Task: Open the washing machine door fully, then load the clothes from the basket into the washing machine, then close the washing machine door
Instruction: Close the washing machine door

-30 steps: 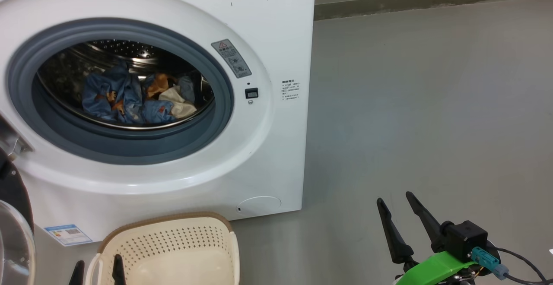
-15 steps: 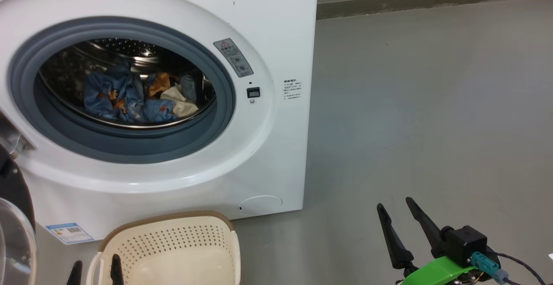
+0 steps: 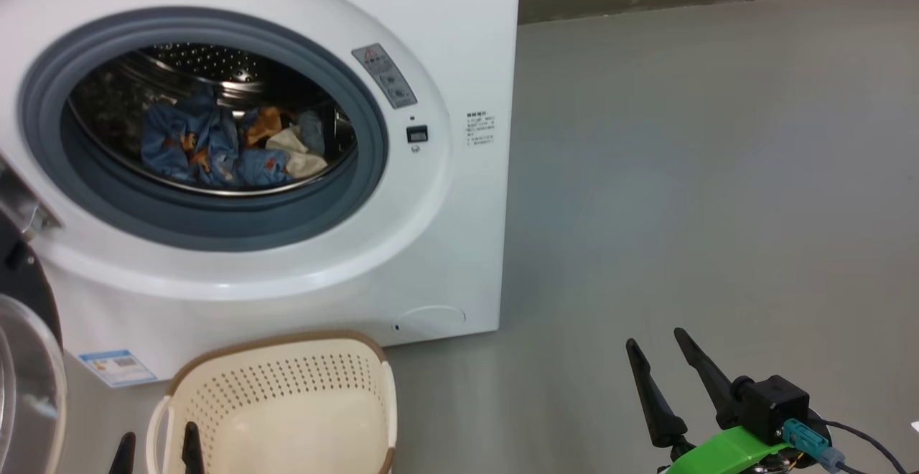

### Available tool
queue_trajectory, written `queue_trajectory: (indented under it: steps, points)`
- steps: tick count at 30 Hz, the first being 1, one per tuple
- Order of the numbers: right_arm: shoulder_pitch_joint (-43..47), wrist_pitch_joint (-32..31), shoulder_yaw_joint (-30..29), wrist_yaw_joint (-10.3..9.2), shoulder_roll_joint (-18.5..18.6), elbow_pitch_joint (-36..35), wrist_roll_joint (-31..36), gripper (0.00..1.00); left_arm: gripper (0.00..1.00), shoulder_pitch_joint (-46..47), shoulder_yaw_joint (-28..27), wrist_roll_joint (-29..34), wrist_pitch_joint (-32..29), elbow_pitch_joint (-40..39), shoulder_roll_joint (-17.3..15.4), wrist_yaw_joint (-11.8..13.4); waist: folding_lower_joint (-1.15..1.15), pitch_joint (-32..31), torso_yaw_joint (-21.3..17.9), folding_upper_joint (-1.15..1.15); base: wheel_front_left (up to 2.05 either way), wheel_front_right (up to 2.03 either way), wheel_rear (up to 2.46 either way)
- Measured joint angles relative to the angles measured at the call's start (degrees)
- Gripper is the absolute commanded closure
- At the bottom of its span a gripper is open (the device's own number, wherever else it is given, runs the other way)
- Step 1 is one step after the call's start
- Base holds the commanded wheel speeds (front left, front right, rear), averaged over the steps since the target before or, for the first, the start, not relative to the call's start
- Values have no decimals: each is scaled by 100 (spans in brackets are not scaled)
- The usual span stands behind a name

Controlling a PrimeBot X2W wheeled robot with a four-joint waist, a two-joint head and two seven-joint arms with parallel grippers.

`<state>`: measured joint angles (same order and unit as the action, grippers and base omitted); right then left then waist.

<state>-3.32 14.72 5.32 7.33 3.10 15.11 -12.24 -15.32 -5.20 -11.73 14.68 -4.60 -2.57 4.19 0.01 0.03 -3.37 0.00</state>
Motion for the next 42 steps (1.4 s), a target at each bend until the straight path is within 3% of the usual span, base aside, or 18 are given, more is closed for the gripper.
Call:
queue_trajectory:
  steps: [16,34,42]
  points:
    - [-1,0,-7,0,-3,9,1,0,0,9,-63,21,-1,-99,0,-41,-1,50,-1,0,-165,165,0]
    - [0,0,-16,0,-4,8,18,0,0,9,27,27,-1,-137,0,-41,0,34,115,0,-10,10,0]
    - [1,0,-30,0,-4,9,18,0,0,9,65,34,-1,-89,0,63,0,-8,404,0,0,0,0]
